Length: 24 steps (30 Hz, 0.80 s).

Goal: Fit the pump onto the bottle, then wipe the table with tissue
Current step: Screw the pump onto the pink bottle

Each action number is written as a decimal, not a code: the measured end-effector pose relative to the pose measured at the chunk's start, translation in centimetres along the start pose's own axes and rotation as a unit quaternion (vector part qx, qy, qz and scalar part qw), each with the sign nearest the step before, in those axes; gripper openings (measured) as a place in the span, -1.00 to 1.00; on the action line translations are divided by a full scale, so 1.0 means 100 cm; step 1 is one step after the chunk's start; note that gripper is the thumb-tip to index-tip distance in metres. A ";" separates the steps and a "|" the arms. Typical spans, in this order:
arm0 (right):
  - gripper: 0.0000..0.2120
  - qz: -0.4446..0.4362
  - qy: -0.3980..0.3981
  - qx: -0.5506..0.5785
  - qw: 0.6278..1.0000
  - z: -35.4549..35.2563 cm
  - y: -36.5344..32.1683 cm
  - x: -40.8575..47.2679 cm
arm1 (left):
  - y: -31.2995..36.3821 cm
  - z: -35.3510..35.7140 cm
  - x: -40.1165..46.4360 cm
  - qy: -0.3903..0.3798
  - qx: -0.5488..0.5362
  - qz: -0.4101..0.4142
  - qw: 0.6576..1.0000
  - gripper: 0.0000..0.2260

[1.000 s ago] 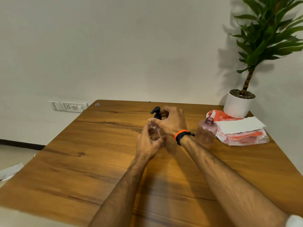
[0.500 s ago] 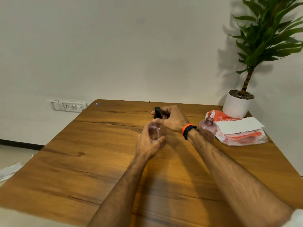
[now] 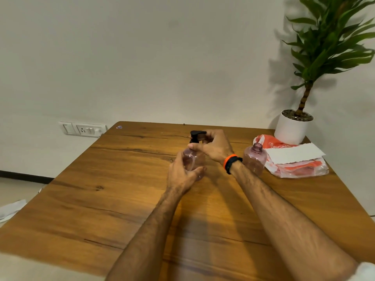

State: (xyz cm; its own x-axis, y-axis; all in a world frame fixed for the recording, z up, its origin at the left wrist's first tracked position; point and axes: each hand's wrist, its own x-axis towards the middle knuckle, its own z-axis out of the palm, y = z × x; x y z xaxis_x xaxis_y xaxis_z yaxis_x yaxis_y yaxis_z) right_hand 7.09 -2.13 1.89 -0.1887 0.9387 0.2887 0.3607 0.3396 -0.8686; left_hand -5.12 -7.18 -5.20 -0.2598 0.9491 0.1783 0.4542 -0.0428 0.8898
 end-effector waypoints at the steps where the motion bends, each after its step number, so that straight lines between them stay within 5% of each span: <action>1: -0.71 0.001 -0.009 0.006 1.000 0.000 0.001 0.000 | 0.000 0.000 0.000 -0.001 -0.002 -0.002 1.000 -0.37; 9: -0.64 0.011 0.044 -0.045 0.998 0.006 -0.006 -0.005 | -0.002 0.002 0.003 -0.003 0.000 -0.012 1.000 -0.39; 16: -0.72 -0.006 -0.048 0.016 0.999 -0.003 -0.001 -0.001 | -0.004 0.002 0.005 -0.006 0.002 -0.002 1.000 -0.39; 24: -0.68 -0.005 0.004 -0.065 0.998 0.001 -0.006 0.002 | -0.007 0.003 0.006 -0.002 0.006 0.000 1.000 -0.39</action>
State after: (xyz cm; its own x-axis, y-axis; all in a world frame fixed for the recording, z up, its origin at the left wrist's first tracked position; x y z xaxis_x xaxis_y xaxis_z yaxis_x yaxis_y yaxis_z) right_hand 6.74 -2.14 2.46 -0.1857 0.9354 0.3008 0.4752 0.3534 -0.8058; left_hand -5.38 -6.45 -5.82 -0.2564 0.9502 0.1770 0.4640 -0.0396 0.8850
